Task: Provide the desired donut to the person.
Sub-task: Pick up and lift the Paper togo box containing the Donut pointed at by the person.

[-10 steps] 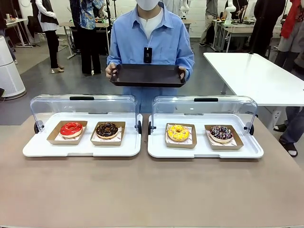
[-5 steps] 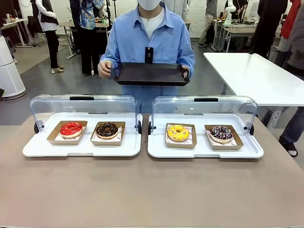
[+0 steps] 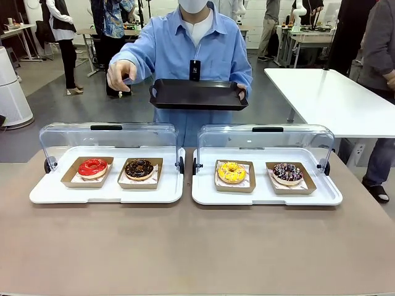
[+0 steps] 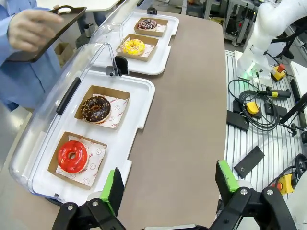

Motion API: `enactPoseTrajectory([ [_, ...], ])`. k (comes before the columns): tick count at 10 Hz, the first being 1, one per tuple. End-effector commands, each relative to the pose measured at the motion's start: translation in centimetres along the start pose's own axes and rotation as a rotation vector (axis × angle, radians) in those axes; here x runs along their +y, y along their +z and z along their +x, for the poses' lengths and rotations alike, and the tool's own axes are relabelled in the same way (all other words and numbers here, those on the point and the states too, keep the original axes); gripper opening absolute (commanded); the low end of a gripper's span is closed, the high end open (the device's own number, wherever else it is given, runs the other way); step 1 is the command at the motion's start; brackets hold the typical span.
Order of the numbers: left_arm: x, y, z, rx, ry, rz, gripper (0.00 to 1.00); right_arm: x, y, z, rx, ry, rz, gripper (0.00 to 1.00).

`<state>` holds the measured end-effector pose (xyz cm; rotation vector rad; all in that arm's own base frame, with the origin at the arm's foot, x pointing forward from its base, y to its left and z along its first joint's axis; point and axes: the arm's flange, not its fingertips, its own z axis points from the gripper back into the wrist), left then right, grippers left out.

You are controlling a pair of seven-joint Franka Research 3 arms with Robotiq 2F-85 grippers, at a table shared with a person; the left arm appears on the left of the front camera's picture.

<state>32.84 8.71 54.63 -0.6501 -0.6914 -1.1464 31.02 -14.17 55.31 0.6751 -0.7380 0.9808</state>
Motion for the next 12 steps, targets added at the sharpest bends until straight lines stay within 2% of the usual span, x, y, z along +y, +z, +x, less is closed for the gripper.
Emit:
enactPoseTrajectory([
  [1,0.03,0.04,0.04,-0.007,0.001,0.0,1.0,-0.14,-0.01,-0.06,-0.013,0.013,0.009,1.0],
  [12,0.03,0.04,0.04,-0.007,0.001,0.0,1.0,-0.14,-0.01,-0.06,-0.013,0.013,0.009,1.0],
])
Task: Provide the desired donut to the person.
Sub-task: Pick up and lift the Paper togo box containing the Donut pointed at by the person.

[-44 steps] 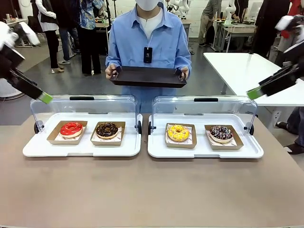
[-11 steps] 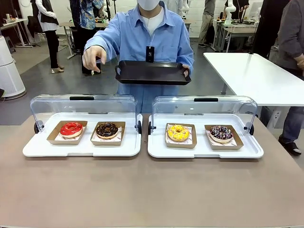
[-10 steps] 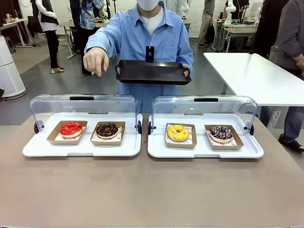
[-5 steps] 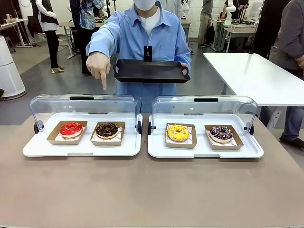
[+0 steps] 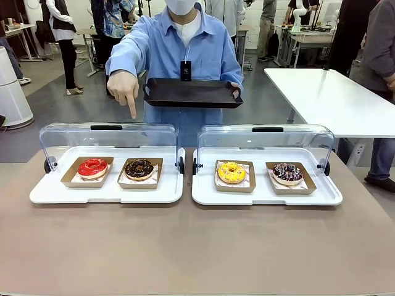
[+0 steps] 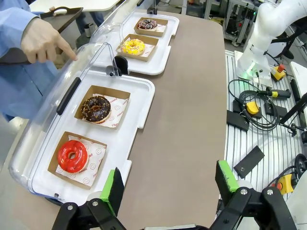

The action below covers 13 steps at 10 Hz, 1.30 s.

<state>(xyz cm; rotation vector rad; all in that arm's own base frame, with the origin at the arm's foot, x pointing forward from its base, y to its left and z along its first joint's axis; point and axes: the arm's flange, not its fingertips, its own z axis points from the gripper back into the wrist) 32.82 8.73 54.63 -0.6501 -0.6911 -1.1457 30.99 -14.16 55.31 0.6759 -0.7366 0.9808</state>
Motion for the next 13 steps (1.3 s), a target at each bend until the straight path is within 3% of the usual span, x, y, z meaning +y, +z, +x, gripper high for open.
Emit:
enactPoseTrajectory([
  [1,0.0,0.0,0.1,-0.007,0.001,0.0,1.0,-0.2,0.0,-0.1,-0.014,0.013,0.008,1.0],
  [12,0.0,0.0,0.0,0.0,0.0,0.0,1.0,-0.2,0.0,-0.1,-0.014,0.013,0.008,1.0],
  [13,0.0,-0.4,1.5,0.068,-0.093,0.009,1.0,-0.2,0.0,-0.1,-0.014,0.013,0.008,1.0],
])
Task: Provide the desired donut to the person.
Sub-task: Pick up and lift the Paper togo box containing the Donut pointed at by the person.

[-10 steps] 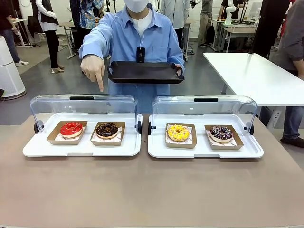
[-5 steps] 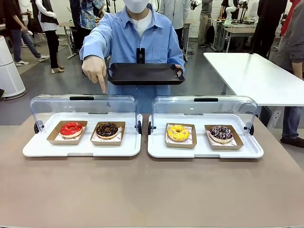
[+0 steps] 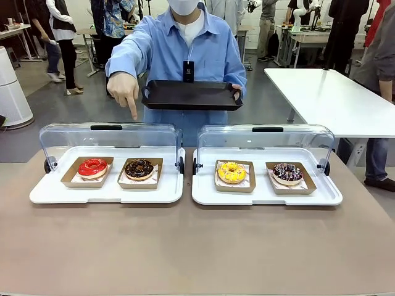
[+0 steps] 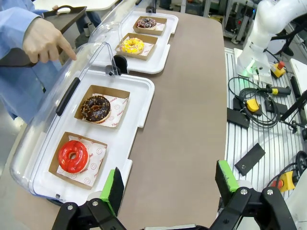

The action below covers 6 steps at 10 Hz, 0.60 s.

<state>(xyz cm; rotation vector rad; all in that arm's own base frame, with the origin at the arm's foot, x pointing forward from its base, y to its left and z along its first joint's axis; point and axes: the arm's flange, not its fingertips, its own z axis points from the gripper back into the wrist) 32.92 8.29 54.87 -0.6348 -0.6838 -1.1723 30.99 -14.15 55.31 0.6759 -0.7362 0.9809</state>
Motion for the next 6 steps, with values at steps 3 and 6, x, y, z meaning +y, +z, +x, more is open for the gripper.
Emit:
enactPoseTrajectory([
  [3,0.2,-7.4,6.9,0.399,-0.242,0.013,1.0,-0.2,0.0,-0.1,-0.014,0.013,0.007,1.0],
  [6,0.0,-17.0,9.4,0.704,-0.361,0.018,1.0,-0.2,0.0,-0.1,-0.014,0.013,0.007,1.0],
])
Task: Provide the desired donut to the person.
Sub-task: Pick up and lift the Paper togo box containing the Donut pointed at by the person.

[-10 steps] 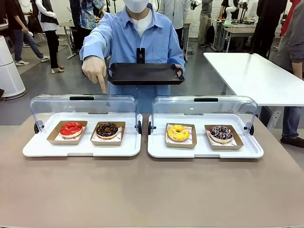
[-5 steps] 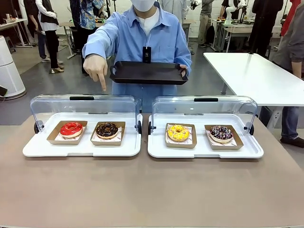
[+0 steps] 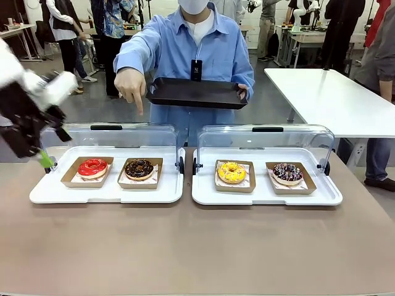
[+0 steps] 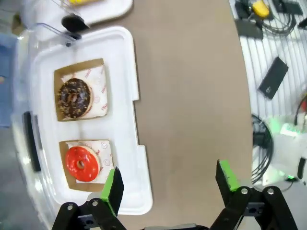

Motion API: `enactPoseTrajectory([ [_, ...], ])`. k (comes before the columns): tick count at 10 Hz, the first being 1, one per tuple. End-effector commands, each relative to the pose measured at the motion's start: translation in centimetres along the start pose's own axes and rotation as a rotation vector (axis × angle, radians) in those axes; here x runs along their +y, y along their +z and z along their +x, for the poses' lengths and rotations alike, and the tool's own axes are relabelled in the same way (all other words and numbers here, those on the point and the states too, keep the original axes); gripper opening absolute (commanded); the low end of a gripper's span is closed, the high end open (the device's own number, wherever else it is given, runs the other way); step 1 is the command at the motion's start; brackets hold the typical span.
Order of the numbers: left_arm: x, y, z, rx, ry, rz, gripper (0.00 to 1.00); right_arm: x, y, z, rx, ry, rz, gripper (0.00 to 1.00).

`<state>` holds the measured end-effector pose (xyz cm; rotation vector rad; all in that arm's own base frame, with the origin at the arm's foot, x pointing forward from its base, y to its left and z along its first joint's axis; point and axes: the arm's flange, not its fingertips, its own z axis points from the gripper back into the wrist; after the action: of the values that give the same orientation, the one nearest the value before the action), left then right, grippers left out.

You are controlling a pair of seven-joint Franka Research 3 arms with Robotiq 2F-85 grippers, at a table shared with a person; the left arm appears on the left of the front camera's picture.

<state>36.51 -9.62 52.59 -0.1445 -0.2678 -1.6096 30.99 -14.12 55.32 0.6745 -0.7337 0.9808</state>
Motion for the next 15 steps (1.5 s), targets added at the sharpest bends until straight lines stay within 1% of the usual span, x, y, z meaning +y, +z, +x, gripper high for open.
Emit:
enactPoseTrajectory([
  [1,1.9,-3.7,2.0,0.176,0.011,0.059,1.0,-0.2,0.0,-0.1,-0.017,0.014,0.008,1.0],
  [2,2.9,-5.9,3.7,0.241,0.01,0.105,1.0,-0.2,0.0,-0.1,-0.017,0.014,0.008,1.0],
  [3,3.9,-8.1,4.9,0.28,0.014,0.096,1.0,-0.2,0.0,-0.1,-0.017,0.014,0.008,1.0],
  [5,6.0,-12.0,6.1,0.295,0.02,0.083,1.0,-0.2,0.0,-0.1,-0.017,0.014,0.008,1.0],
  [7,8.0,-14.1,5.9,0.292,0.0,0.082,1.0,-0.2,0.0,-0.1,-0.017,0.014,0.008,1.0],
  [8,8.8,-14.7,5.4,0.266,-0.023,0.056,1.0,-0.2,0.0,-0.1,-0.017,0.014,0.008,1.0],
  [9,8.9,-14.6,5.2,0.233,-0.053,0.043,1.0,-0.2,0.0,-0.1,-0.017,0.014,0.008,1.0],
  [10,8.3,-13.6,4.8,0.21,-0.089,0.014,1.0,-0.2,0.0,-0.1,-0.017,0.014,0.008,1.0],
  [11,8.5,-15.4,5.3,0.274,-0.014,0.05,1.0,-0.2,0.0,-0.1,-0.017,0.014,0.008,1.0],
  [15,8.5,-15.4,5.3,0.274,-0.014,0.05,1.0,-0.2,0.0,-0.1,-0.017,0.014,0.008,1.0],
])
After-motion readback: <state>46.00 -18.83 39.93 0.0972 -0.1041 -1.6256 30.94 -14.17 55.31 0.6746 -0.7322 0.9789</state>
